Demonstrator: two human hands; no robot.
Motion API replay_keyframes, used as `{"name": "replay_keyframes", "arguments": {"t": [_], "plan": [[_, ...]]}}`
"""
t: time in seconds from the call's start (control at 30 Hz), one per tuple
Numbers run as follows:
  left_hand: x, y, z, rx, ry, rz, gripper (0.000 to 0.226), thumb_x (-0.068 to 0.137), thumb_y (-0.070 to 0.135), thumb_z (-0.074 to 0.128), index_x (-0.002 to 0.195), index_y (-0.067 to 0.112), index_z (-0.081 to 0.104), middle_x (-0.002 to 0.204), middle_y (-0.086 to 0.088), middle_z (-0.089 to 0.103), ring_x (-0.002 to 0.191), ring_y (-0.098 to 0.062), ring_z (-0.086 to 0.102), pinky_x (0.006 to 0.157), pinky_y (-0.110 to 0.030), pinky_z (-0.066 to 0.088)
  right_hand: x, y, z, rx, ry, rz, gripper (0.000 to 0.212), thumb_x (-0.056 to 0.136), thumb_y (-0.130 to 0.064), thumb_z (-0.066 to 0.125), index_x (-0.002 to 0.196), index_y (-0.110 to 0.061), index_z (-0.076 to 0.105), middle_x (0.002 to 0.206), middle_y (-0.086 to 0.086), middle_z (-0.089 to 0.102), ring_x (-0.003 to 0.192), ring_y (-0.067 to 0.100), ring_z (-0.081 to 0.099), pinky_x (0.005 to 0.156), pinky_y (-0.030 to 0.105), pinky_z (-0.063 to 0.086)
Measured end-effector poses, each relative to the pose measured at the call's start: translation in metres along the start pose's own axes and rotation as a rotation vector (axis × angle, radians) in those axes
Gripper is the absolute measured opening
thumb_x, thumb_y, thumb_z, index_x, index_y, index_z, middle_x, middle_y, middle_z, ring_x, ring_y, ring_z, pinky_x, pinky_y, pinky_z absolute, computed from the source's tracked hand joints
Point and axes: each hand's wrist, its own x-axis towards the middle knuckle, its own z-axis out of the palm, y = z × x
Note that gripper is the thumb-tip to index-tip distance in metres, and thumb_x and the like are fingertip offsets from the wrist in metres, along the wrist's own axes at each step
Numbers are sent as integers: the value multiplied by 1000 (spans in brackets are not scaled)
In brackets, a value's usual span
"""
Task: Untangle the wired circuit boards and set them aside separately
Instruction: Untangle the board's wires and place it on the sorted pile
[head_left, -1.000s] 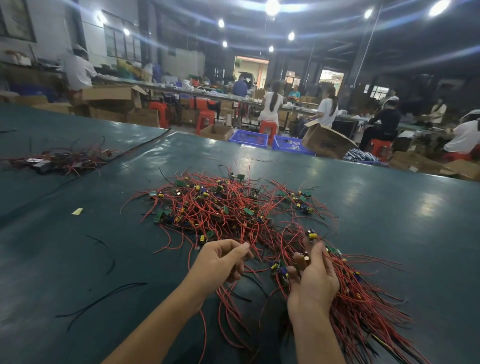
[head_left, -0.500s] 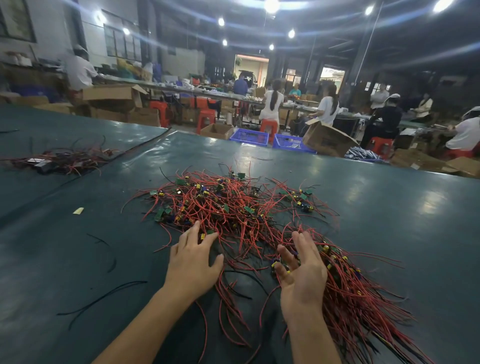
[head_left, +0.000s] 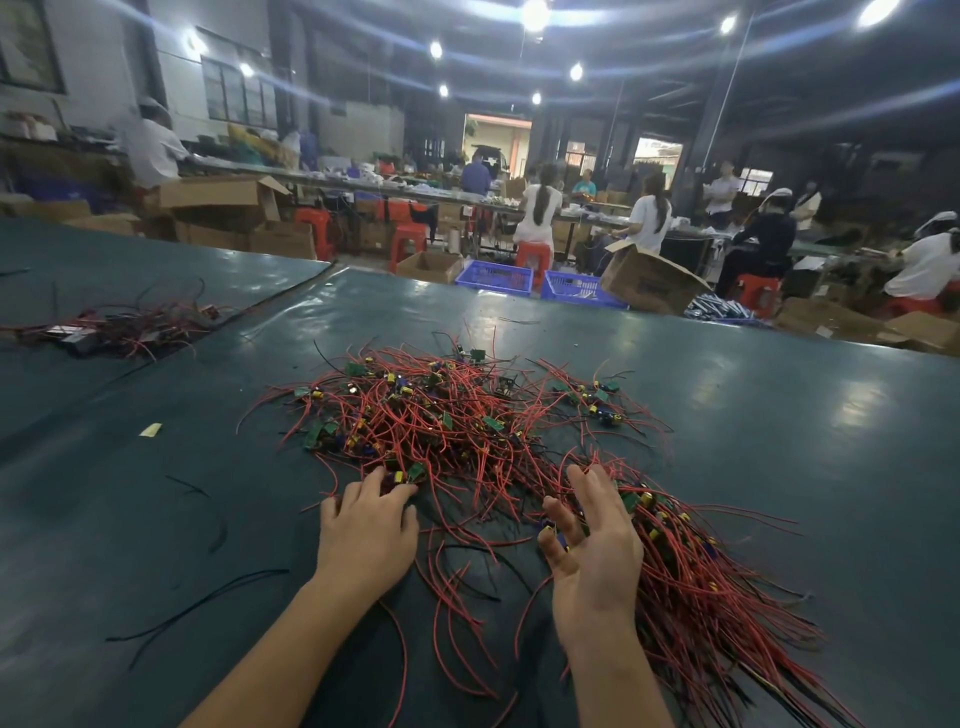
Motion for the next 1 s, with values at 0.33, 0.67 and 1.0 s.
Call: {"name": "replay_keyframes", "arguments": {"t": [0.33, 0.67, 1.0], "plan": [[-3, 3, -11, -178, 208, 38, 14, 92, 28, 54, 104, 32, 62, 104, 13, 62, 102, -13, 55, 95, -32, 28, -1, 0, 1, -36, -31, 34, 13, 97, -23, 57, 105, -30, 64, 115, -6, 72, 63, 9, 66, 46, 21, 49], [-3, 6, -9, -197, 83, 42, 37, 83, 45, 55, 120, 39, 57, 98, 17, 56, 104, -11, 50, 97, -33, 17, 0, 2, 1, -29, -49, 46, 16, 96, -24, 58, 111, -26, 65, 110, -6, 75, 59, 6, 66, 43, 19, 49], [-14, 19, -22, -371, 499, 315, 23, 90, 45, 58, 96, 25, 68, 92, 14, 62, 87, -7, 55, 88, -26, 25, -2, 2, 2, -113, -118, 65, 20, 96, -29, 58, 111, -22, 69, 104, -4, 76, 62, 7, 66, 44, 18, 48]]}}
